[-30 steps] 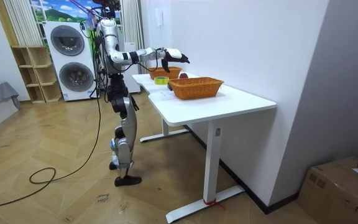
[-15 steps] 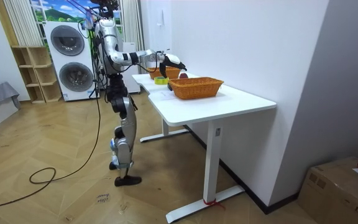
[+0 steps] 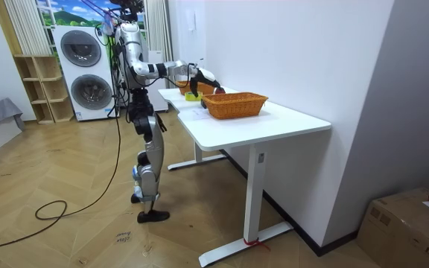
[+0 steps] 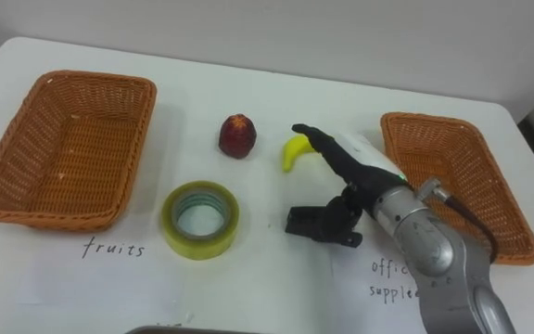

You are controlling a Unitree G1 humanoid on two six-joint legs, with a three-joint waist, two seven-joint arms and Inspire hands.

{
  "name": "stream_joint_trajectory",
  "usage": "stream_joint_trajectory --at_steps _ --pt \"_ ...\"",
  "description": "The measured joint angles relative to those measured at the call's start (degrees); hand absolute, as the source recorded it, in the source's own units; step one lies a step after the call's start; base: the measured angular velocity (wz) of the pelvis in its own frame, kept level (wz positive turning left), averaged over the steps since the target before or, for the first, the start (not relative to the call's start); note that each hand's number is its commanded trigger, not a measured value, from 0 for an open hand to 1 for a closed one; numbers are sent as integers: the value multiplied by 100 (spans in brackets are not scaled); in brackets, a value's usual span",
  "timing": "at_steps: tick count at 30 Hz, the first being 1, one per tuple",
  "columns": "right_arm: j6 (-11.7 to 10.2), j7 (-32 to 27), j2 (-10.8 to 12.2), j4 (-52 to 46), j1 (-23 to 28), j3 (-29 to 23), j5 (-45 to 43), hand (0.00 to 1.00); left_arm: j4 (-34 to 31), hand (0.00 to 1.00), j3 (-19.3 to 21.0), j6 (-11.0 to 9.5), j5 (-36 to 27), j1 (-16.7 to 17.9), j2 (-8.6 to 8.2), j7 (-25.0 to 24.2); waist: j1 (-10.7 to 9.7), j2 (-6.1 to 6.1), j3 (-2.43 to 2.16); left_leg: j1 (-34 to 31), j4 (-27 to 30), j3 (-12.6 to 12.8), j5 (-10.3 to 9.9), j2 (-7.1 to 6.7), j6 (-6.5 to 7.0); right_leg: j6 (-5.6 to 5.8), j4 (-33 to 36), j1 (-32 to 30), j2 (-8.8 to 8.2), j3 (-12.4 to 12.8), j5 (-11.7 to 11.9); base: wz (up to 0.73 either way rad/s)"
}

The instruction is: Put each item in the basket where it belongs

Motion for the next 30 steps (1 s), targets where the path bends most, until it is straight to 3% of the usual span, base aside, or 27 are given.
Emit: stream_joint_trajectory --at_steps 17,23,30 --pt "124 151 91 656 7 9 -579 0 45 0 -43 11 -120 -23 7 -5 -20 -47 -20 3 4 0 0 -5 1 1 1 2 -4 -15 1 0" --pt "228 150 104 725 20 13 -739 0 77 0 -49 12 -288 -22 13 -20 -27 -48 -8 -5 0 -5 0 -4 1 1 -6 -10 -2 -15 1 0" --pt "231 150 235 724 64 13 -926 0 72 0 -68 12 -335 -35 13 -29 -33 -72 -25 -62 6 -16 1 -4 2 1 1 -64 -4 -22 1 0"
